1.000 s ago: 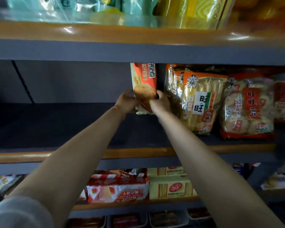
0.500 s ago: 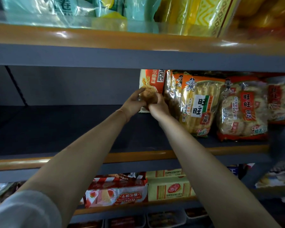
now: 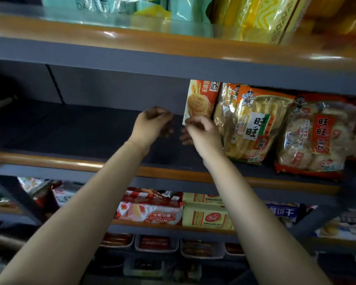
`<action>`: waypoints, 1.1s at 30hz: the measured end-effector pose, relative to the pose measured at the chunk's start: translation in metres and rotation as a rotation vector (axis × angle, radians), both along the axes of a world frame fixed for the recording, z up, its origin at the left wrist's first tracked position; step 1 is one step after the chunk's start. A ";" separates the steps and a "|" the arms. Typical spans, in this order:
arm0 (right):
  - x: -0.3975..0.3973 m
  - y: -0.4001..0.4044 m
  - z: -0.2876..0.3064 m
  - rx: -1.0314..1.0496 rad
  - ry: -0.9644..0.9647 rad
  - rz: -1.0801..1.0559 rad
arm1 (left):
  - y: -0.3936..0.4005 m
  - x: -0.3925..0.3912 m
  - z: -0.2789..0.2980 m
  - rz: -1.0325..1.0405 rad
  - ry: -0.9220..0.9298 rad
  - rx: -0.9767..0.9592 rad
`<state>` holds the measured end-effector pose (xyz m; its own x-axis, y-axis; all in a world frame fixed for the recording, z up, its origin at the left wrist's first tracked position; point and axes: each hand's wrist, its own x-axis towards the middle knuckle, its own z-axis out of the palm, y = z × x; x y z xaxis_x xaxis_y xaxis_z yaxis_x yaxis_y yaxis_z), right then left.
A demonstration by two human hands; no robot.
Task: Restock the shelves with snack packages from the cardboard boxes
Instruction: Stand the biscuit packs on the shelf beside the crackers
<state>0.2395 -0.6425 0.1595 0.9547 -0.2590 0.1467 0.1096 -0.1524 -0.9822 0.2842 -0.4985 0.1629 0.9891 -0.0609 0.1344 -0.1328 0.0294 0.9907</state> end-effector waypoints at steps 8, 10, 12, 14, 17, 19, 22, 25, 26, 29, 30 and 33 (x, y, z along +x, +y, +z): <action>-0.068 0.087 -0.024 0.016 -0.038 0.530 | 0.113 -0.120 -0.061 0.340 0.137 0.020; -0.077 0.121 -0.044 0.027 0.071 0.620 | 0.152 -0.138 -0.092 0.441 0.260 0.041; -0.081 0.161 -0.071 -0.034 0.179 0.691 | 0.193 -0.155 -0.122 0.513 0.372 0.044; -0.084 0.206 -0.104 -0.116 0.283 0.738 | 0.235 -0.175 -0.148 0.590 0.464 0.022; -0.093 0.276 -0.156 -0.178 0.413 0.794 | 0.298 -0.209 -0.184 0.678 0.549 0.036; -0.100 0.322 -0.188 -0.228 0.489 0.814 | 0.342 -0.229 -0.206 0.703 0.610 0.073; -0.114 0.389 -0.238 -0.342 0.627 0.874 | 0.407 -0.259 -0.239 0.789 0.735 0.099; -0.130 0.445 -0.289 -0.548 0.744 0.967 | 0.457 -0.291 -0.269 0.787 0.815 0.582; -0.133 0.460 -0.303 -0.642 0.751 0.997 | 0.470 -0.300 -0.278 0.712 0.802 0.851; -0.136 0.493 -0.331 -0.803 0.754 1.010 | 0.498 -0.315 -0.301 0.452 0.752 1.154; -0.137 0.502 -0.338 -0.823 0.778 0.995 | 0.502 -0.317 -0.310 0.368 0.745 1.182; -0.143 0.519 -0.359 -0.875 0.797 0.953 | 0.506 -0.323 -0.331 0.148 0.708 1.228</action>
<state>0.0967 -0.1231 -0.1994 0.6125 0.3734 -0.6967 0.0013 -0.8818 -0.4715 -0.0390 0.0076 -0.1683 0.8315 0.3330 -0.4446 0.4668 -0.8528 0.2343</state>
